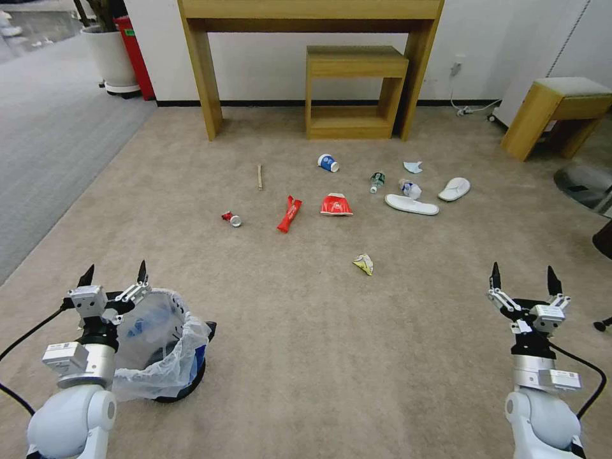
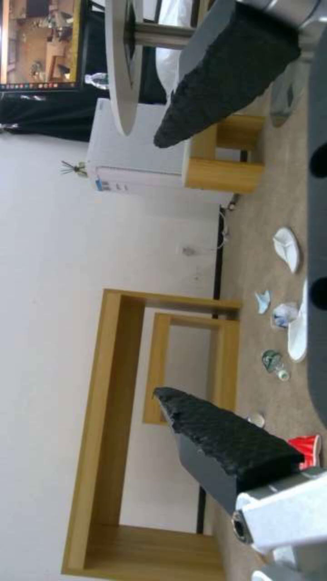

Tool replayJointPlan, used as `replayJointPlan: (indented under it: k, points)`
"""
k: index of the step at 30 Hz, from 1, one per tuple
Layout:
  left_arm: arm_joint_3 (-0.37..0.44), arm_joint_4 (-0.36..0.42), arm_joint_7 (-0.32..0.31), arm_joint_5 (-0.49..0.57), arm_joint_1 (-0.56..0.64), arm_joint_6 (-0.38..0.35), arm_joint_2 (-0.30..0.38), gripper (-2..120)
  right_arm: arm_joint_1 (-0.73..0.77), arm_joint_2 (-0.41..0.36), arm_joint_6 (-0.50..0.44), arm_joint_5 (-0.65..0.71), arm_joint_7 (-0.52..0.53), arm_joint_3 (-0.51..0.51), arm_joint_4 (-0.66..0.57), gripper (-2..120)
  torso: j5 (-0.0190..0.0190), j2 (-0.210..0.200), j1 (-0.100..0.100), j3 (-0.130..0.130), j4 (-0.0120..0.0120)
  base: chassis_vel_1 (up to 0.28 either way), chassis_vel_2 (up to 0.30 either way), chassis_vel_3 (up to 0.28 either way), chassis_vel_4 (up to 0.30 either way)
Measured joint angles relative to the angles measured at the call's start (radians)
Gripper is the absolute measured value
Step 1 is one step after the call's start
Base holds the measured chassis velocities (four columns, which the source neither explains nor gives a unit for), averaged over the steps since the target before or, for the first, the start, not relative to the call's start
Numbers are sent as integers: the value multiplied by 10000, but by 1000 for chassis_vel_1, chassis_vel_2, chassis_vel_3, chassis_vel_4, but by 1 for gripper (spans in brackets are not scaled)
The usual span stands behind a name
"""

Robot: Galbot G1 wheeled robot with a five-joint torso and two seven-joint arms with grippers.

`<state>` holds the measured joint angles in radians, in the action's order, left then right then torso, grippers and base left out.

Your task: Pick up the trash bin and place the garbage on the floor into it.

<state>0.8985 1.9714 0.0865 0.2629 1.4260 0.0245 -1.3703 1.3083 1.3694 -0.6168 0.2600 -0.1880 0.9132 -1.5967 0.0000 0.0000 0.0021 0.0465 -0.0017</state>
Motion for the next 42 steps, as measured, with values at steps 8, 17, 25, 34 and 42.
replayJointPlan:
  k: [8,17,25,34,42]
  points:
    - [-5,-41,118,-4,-13,19,-45,100,-45,31,0,-34,0,-1,121,100,0,0,0,0,0,0,0,0,0]
    - [-18,-104,129,-24,-36,30,-76,100,-198,69,-11,43,119,-3,177,100,0,0,0,0,0,0,0,0,0]
    - [-18,-162,128,-35,-78,31,-76,100,-389,39,-227,46,211,25,408,100,0,0,0,0,0,0,0,0,0]
    - [1,-194,129,-21,-104,41,-42,100,-407,92,-216,12,250,12,445,100,0,0,0,0,0,0,0,0,0]
    - [1,-227,129,-13,-131,57,-31,100,-368,108,-217,-19,234,34,445,100,0,0,-1,0,0,0,0,0,0]
